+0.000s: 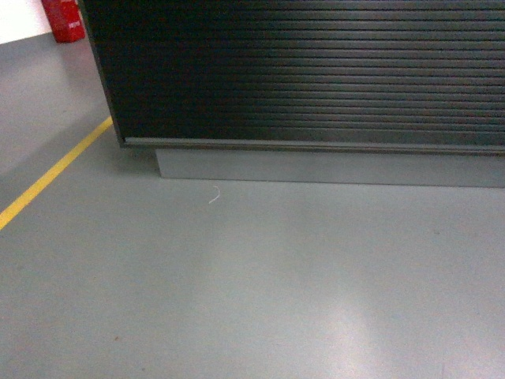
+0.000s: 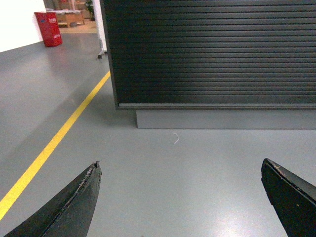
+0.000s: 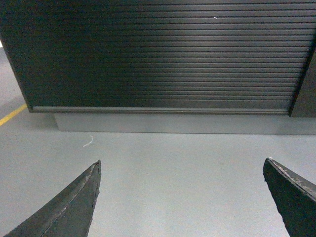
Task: Place dark red mango on scale at checkout
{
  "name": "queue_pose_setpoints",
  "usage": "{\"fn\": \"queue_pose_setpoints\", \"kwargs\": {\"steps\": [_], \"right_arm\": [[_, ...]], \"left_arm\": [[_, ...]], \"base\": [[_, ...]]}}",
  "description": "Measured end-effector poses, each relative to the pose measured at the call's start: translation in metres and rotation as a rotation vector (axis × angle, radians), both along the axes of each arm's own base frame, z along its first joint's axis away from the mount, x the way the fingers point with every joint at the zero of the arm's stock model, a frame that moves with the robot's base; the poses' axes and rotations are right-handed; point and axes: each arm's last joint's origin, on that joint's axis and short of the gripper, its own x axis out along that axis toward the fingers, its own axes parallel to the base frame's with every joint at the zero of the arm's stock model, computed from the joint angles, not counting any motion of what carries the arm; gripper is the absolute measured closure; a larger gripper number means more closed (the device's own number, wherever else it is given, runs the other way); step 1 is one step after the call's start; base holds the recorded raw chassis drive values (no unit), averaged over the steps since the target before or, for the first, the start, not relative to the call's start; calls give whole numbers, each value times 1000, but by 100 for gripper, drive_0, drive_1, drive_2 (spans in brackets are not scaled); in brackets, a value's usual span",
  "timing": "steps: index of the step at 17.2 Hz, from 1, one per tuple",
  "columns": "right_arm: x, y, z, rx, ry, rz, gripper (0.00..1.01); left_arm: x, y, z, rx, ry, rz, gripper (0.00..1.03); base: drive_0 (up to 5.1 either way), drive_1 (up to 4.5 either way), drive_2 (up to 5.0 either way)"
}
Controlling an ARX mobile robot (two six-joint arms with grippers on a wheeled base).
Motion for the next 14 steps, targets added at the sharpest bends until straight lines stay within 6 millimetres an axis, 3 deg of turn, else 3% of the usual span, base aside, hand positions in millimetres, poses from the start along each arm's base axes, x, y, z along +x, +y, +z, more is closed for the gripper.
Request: {"fn": "queue_pose_setpoints", "kwargs": {"steps": [14], "right_arm": [[0,0,0,0,-2,1,3]], "left_arm": [[0,0,0,0,-3,0,5]], "base": [[-5,333,-344]]}}
